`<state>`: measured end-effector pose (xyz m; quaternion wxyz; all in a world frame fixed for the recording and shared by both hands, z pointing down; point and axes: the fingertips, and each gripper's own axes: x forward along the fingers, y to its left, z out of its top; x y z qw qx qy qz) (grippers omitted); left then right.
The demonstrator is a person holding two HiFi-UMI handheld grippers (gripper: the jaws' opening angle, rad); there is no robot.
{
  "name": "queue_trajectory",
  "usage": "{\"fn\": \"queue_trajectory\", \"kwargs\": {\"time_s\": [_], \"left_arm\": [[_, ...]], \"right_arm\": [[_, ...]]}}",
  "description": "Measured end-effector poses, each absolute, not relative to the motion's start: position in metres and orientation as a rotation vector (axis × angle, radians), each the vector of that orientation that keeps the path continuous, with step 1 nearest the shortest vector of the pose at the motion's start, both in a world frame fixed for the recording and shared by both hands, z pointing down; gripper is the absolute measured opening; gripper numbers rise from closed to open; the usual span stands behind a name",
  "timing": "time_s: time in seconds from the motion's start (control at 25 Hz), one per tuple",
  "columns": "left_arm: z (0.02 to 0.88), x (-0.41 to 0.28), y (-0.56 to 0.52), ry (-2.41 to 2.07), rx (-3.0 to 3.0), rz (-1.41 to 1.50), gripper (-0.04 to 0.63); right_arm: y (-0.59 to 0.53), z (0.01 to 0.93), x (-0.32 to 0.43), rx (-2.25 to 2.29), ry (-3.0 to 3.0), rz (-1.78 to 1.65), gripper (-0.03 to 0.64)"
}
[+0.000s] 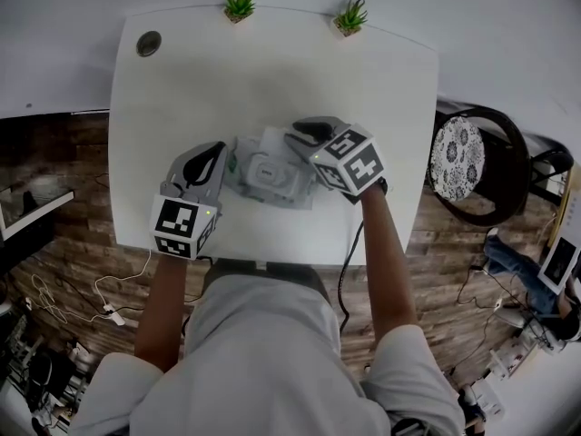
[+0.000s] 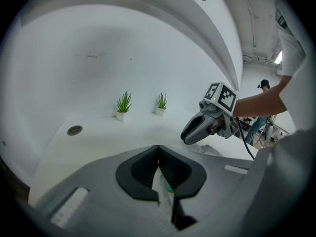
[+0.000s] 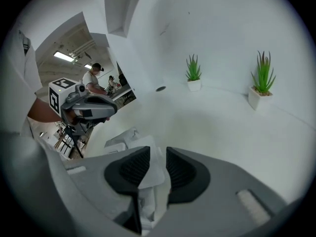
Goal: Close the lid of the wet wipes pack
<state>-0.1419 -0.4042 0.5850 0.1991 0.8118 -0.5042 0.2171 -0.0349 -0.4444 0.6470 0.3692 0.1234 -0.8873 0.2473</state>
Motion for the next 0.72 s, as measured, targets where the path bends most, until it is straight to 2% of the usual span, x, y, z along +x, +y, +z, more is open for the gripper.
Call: {"fn": "queue_trajectory", "kwargs": {"time_s": [0.72], "left_arm": [[0.587,-0.137,-0.407,-1.403,2.283,0.621,0.008]], "right_arm": [[-0.437,0.65,-0.042,0.096,-2.237,0.718,0.109]]}}
